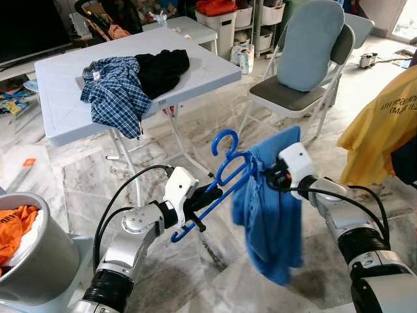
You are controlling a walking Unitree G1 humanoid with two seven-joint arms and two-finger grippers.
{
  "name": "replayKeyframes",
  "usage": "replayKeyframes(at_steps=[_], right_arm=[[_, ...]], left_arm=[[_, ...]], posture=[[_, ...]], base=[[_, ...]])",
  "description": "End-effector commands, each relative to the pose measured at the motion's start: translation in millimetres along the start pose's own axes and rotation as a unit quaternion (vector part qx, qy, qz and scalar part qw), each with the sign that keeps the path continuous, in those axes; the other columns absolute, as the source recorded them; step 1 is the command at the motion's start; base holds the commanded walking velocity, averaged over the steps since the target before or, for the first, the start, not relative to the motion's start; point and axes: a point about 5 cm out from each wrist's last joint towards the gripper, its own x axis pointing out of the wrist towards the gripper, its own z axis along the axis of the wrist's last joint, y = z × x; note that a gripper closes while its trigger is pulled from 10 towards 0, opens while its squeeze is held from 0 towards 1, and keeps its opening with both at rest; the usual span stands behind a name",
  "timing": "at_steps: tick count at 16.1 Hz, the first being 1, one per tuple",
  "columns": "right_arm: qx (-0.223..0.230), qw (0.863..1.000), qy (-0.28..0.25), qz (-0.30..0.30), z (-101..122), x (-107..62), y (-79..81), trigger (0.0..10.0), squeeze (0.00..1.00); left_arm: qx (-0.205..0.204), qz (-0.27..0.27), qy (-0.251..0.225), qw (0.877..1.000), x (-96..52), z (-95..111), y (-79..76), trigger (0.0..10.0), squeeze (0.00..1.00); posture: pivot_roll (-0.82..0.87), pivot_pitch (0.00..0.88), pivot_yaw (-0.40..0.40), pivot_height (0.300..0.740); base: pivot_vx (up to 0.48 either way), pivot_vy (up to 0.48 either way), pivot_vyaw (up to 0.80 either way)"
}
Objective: Hang hanger
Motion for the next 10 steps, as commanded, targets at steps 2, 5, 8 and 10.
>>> replayKeyframes(at_steps=[2, 5, 8, 10], right_arm=[[0.018, 1.0, -0.011, 0.0, 8.2, 2.5, -1.5, 0.0, 0.0], [0.051, 0.998, -0.026, -0.023, 13.2, 2.2, -7.5, 0.0, 0.0], [0.088, 0.993, -0.051, -0.067, 21.6, 1.4, -17.8, 0.0, 0.0], [0.114, 0.987, -0.065, -0.096, 26.7, 0.4, -25.3, 0.0, 0.0]], left_arm=[[0.01, 0.003, -0.012, 1.0, -2.3, 6.3, 1.5, 0.0, 0.0], [0.016, 0.01, -0.007, 1.0, -2.7, 4.5, 2.4, 0.0, 0.0], [0.026, 0.03, 0.013, 0.999, -5.9, -2.8, 7.0, 0.0, 0.0], [0.027, 0.028, 0.016, 0.999, -6.6, -3.4, 7.2, 0.0, 0.0]], posture=[[-0.13, 0.0, 0.057, 0.74], [-0.13, 0.0, 0.051, 0.74], [-0.14, 0.0, 0.052, 0.74], [-0.13, 0.0, 0.053, 0.74]], base=[[0.0, 0.0, 0.0], [0.0, 0.0, 0.0], [0.0, 0.0, 0.0], [0.0, 0.0, 0.0]])
